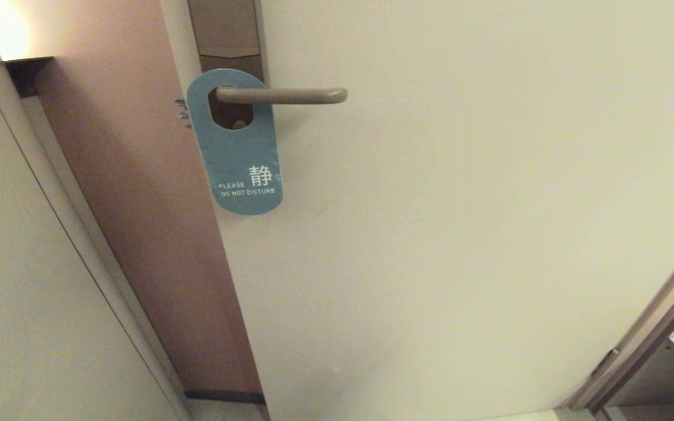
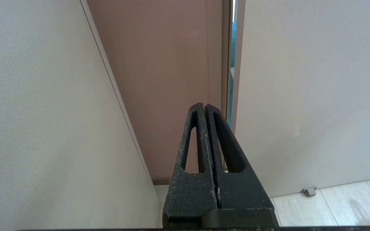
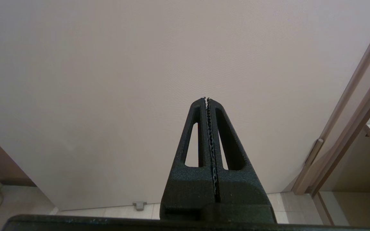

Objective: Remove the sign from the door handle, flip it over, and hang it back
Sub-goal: Take down the sign

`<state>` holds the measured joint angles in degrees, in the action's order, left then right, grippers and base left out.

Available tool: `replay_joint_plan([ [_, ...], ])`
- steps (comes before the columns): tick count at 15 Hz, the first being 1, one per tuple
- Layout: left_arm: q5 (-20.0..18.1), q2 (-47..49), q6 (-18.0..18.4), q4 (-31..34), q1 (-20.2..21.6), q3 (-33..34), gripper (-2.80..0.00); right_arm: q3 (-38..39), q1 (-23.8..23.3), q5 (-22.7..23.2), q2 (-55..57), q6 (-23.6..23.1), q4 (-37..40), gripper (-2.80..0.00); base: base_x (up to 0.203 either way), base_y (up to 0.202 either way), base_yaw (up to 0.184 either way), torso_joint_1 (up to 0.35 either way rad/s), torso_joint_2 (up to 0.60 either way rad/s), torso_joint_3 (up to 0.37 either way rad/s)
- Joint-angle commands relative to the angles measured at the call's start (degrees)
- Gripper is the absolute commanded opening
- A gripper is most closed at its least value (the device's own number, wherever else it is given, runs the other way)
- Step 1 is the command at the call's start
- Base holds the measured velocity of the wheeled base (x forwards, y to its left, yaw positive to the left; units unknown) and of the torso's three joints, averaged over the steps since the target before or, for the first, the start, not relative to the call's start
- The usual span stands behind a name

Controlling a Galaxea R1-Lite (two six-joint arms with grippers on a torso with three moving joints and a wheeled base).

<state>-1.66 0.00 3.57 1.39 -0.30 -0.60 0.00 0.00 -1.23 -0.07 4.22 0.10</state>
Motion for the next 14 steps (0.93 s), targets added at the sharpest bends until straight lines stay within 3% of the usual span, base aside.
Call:
replay_joint_plan([
  [1, -0.01, 0.00, 0.03, 0.01, 0.03, -0.01, -2.80, 0.00, 0.00, 0.00, 0.07, 0.00, -0.01, -2.80, 0.000, 0.000, 0.000, 0.000, 0.00, 0.000],
  [14, -0.28, 0.00, 0.91, 0.10, -0.05, -0.10, -2.80, 0.00, 0.00, 0.00, 0.07, 0.00, -0.01, -2.80, 0.000, 0.000, 0.000, 0.000, 0.00, 0.000],
])
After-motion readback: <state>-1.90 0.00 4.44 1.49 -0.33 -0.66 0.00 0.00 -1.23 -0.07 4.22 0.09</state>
